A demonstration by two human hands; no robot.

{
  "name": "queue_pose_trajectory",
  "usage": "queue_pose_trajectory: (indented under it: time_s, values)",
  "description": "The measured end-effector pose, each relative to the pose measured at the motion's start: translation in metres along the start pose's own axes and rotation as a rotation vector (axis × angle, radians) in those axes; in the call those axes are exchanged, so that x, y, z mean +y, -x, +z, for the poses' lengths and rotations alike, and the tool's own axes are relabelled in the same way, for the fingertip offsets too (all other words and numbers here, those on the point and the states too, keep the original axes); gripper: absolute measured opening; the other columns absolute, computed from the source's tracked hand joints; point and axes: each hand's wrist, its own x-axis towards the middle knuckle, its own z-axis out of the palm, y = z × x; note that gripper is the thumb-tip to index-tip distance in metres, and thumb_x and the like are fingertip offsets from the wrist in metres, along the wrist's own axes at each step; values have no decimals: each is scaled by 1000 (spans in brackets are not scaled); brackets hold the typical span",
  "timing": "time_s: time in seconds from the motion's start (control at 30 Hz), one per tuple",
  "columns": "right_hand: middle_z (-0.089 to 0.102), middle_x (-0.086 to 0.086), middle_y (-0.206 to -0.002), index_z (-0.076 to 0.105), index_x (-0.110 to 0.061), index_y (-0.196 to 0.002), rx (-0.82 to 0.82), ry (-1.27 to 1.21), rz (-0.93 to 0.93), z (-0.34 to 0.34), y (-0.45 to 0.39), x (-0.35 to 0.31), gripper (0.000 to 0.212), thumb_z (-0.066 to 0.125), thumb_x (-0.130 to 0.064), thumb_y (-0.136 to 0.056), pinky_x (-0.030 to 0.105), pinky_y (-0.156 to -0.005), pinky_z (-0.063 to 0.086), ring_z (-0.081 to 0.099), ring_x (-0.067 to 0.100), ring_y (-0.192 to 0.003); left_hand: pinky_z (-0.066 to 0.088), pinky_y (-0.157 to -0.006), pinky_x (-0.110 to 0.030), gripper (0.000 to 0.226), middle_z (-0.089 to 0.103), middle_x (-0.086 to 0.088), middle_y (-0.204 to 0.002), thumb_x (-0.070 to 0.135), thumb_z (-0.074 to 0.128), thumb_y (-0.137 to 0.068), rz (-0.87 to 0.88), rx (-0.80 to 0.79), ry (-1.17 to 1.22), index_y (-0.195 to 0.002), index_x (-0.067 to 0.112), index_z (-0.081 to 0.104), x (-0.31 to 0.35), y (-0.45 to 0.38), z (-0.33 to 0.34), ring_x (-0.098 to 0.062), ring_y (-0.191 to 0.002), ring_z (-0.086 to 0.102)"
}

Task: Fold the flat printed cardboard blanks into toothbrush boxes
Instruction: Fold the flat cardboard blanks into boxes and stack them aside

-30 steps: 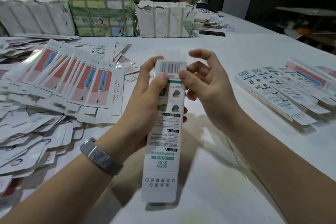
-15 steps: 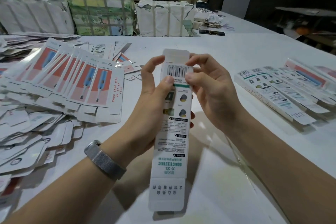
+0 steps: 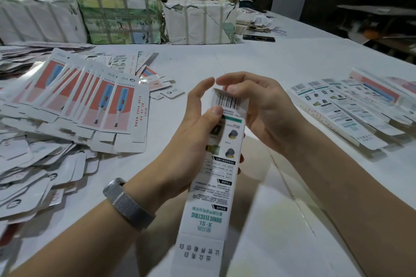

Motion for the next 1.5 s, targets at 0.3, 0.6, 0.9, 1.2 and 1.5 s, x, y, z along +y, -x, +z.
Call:
queue_pose_trajectory:
  time_s: [0.3, 0.6, 0.9, 1.2, 1.5]
  values:
    - [70, 6, -69, 75, -19, -68, 113, 54, -80, 1, 2, -5, 13, 66, -15, -76, 37, -65, 44, 62, 23, -68, 57, -56, -42, 41, 68, -23, -90, 38, 42, -100, 3, -49, 7, -131, 64, 35, 6, 1, -4, -39, -68, 70]
    - [72, 7, -70, 74, -18, -65, 119, 219, -84, -3, 2, -12, 15, 64, -16, -77, 44, -65, 50, 67, 21, -68, 57, -56, -38, 41, 71, -14, -88, 38, 42, -97, -5, -69, -26, -130, 61, 37, 7, 1, -3, -37, -70, 69]
    - [73, 5, -76, 80, -24, -75, 6, 235, -100, -11, 2, -12, 25, 57, -17, -83, 35, -65, 57, 70, 20, -79, 56, -55, -41, 28, 69, -19, -91, 37, 39, -104, -7, -5, -48, -128, 52, 40, 9, 2, -4, -42, -69, 69]
    - [69, -1, -66, 66, -6, -70, -2, 201, -127, -6, 4, -10, 16, 59, -13, -83, 26, -60, 53, 67, 15, -68, 56, -54, -40, 28, 67, -23, -92, 32, 36, -106, -61, -50, -14, -123, 53, 42, 16, 5, -2, -40, -70, 69]
    - [70, 1, -69, 64, -5, -70, -98, 213, -74, -17, 4, -20, 19, 57, -5, -88, 25, -61, 54, 69, 19, -75, 57, -55, -39, 26, 71, -18, -91, 36, 35, -106, -77, -93, -41, -125, 53, 41, 15, 7, -4, -39, -70, 72]
